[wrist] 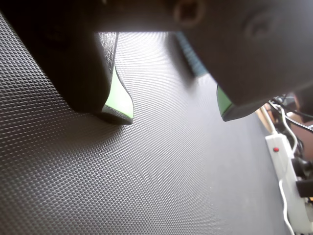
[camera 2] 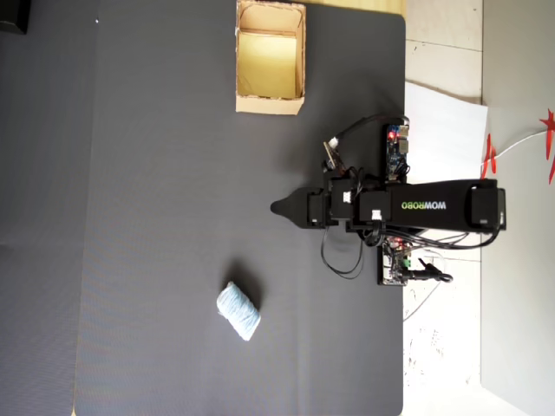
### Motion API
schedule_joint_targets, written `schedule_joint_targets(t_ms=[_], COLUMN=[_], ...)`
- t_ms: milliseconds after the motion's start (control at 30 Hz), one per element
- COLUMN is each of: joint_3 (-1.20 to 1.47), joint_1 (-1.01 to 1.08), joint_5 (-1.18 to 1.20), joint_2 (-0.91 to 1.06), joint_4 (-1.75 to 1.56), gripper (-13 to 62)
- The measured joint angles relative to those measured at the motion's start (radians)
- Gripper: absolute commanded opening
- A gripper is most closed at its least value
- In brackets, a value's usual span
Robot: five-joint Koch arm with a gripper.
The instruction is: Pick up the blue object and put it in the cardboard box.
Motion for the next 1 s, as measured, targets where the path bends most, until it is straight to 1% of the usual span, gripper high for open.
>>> schedule_joint_targets(t_ms=[833,1000], joint_3=[0.000,0.000], joint_1=[0.000,-0.055], joint_5=[0.000,-0.002], joint_2=[0.000,0.000], joint_4=[0.000,0.000], gripper=[34.1,34.1])
